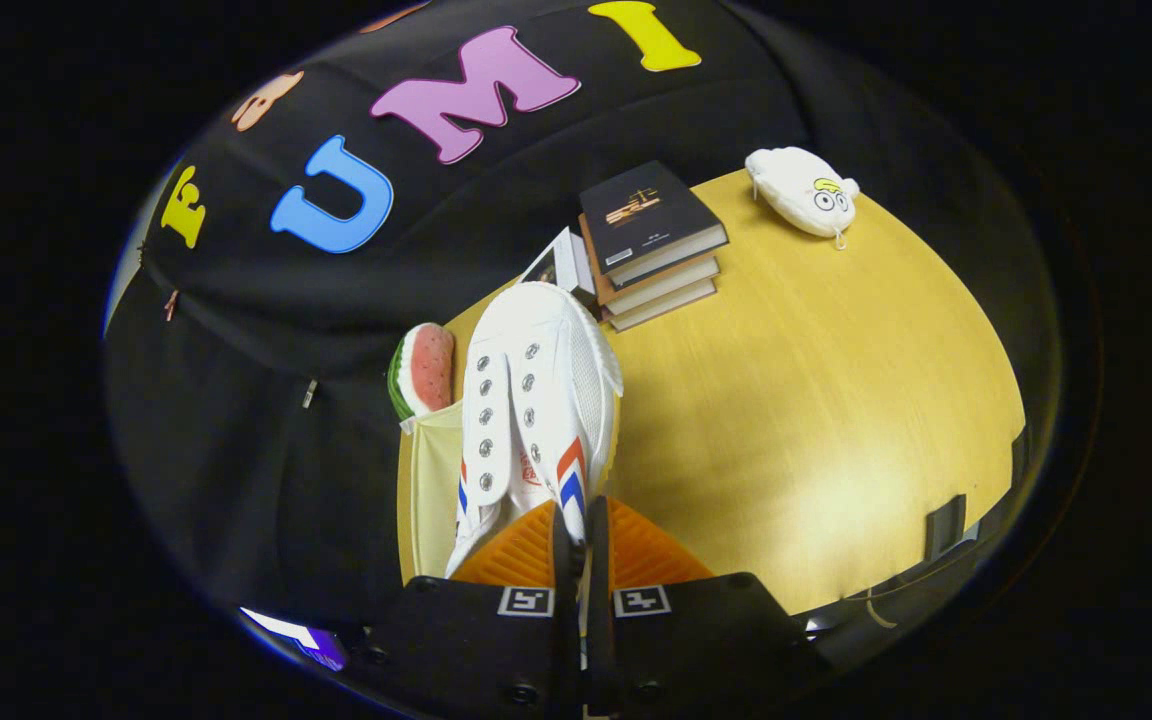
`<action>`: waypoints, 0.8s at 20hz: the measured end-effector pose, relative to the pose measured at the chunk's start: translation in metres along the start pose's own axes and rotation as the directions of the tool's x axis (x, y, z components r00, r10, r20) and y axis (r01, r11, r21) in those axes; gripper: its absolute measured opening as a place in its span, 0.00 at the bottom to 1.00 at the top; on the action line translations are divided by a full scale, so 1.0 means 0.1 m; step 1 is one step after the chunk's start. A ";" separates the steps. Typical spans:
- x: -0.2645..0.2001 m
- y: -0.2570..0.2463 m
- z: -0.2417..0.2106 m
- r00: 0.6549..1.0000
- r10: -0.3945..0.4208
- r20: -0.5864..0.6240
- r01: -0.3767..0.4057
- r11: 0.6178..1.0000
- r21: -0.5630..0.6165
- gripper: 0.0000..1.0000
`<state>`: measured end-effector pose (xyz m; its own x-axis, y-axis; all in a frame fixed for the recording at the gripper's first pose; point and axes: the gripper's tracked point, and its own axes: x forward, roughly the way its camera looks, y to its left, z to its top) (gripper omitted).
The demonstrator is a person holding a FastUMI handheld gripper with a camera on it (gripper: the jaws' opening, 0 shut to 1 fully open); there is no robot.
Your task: Open the storage box then place both shoes into the box .Put the left shoe in first, then the right shoe, with the right side of both shoes facing outward in a uniform manner.
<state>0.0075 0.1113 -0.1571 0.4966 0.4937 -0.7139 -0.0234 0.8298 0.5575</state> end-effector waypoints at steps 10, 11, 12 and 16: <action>0.49 0.77 -0.48 0.993 0.026 -0.111 -0.034 0.997 -0.071 0.07; 0.52 0.78 -0.50 0.993 0.019 -0.114 -0.028 0.996 -0.079 0.07; 0.55 0.78 -0.51 0.993 0.009 -0.118 -0.019 0.996 -0.086 0.07; 0.64 0.82 -0.62 0.989 -0.012 -0.150 0.002 0.998 -0.067 0.13</action>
<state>-0.0160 0.2268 -0.1837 0.3609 0.5174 -0.7759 -0.0811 0.8462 0.5266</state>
